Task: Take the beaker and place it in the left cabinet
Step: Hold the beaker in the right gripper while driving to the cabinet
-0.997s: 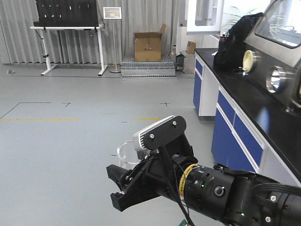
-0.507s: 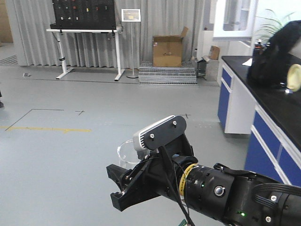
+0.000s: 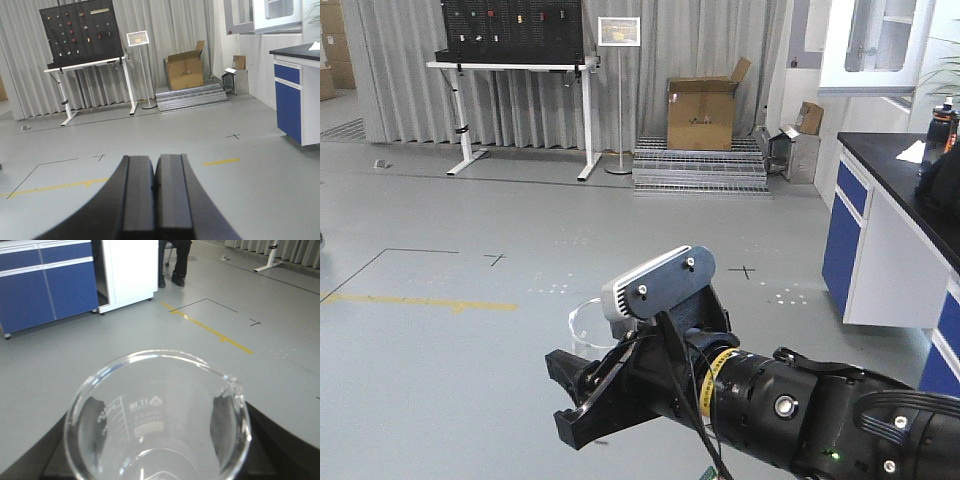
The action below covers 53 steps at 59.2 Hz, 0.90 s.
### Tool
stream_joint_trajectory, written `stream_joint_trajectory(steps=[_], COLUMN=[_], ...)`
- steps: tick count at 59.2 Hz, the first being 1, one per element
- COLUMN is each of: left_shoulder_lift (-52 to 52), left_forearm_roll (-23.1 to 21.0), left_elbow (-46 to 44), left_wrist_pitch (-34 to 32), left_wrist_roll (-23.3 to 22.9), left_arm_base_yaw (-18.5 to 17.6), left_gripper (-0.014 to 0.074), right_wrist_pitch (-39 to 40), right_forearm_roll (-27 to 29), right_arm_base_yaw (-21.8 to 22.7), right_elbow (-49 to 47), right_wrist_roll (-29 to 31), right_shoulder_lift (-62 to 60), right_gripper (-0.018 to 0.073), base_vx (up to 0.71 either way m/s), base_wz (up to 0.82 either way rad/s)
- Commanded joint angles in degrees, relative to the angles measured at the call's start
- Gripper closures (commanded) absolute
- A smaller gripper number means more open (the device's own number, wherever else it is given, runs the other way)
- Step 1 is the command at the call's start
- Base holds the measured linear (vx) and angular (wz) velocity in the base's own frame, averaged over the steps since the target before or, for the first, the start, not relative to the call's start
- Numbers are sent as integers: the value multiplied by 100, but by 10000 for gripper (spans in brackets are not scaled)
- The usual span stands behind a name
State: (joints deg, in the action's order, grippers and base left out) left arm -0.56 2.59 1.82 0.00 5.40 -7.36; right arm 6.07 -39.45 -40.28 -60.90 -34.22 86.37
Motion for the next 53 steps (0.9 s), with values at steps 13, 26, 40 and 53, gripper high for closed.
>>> stream_joint_trajectory(steps=[13,26,40,53], left_shoulder_lift=[-106,-106,-106,-106], left_forearm_roll=[-18,-18,-18,-18], left_elbow=[90,90,90,90], left_wrist_pitch=[-428,-428,-428,-428], left_wrist_roll=[-15,-15,-15,-15], left_arm_base_yaw=[-3,-3,-3,-3], left_gripper=[595,595,595,595], right_wrist_pitch=[374,374,374,374], right_forearm_roll=[42,42,42,42], right_arm_base_yaw=[16,16,16,16], right_elbow=[-179,-179,-179,-179], right_wrist_roll=[3,3,3,3], right_shoulder_lift=[-230,-230,-230,-230], right_gripper=[561,561,561,561], base_vx=[66,67,69,71], base_wz=[-9,-10,-3,7])
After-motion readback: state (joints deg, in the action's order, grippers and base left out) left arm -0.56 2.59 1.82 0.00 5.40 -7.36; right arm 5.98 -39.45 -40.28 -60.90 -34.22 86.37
